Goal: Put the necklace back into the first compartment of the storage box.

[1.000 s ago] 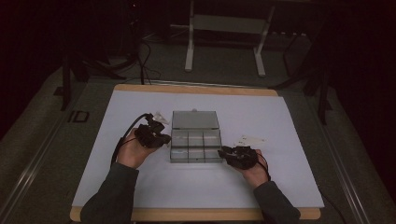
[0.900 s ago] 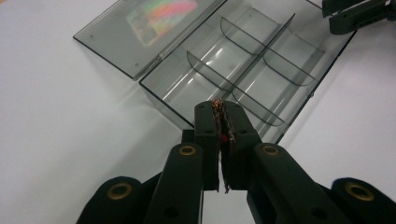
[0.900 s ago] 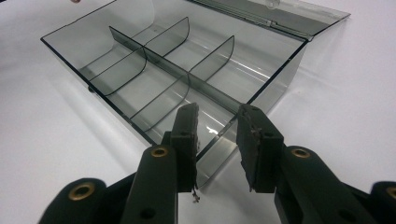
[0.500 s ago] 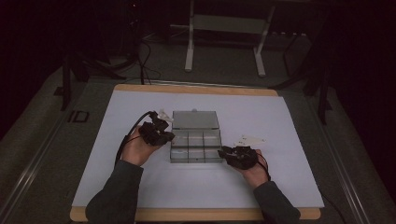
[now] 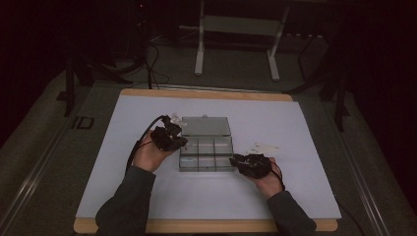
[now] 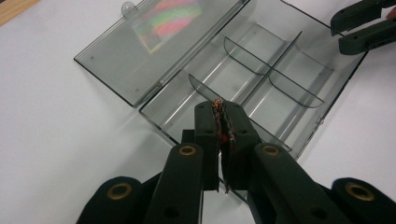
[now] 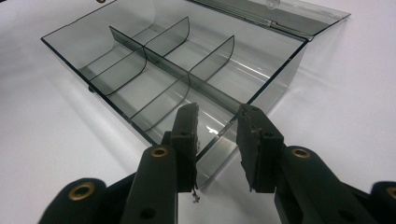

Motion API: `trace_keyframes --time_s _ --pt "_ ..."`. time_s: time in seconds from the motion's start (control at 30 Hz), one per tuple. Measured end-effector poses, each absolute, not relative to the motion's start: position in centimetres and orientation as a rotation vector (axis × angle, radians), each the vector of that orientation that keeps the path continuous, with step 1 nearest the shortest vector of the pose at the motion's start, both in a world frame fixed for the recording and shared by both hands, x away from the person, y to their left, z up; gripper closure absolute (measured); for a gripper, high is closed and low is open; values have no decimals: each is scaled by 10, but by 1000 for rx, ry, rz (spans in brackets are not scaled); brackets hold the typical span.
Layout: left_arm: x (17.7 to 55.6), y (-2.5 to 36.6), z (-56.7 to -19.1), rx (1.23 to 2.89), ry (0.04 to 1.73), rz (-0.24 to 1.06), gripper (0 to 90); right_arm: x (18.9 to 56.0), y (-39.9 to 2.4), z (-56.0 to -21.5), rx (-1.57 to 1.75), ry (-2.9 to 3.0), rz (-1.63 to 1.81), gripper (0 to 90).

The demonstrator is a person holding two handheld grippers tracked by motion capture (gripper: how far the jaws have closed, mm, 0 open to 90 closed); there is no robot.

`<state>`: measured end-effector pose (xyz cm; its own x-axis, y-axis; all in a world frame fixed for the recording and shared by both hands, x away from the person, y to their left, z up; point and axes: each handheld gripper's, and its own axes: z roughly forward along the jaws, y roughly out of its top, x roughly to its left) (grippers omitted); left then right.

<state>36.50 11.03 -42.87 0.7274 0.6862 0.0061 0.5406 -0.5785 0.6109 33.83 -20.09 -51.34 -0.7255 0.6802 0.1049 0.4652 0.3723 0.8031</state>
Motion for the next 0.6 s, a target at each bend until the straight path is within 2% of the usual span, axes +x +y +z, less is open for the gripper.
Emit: trace_keyframes --time_s 0.6 --pt "374 103 -433 2339 921 335 864 338 -201 -514 1020 2390 1278 686"
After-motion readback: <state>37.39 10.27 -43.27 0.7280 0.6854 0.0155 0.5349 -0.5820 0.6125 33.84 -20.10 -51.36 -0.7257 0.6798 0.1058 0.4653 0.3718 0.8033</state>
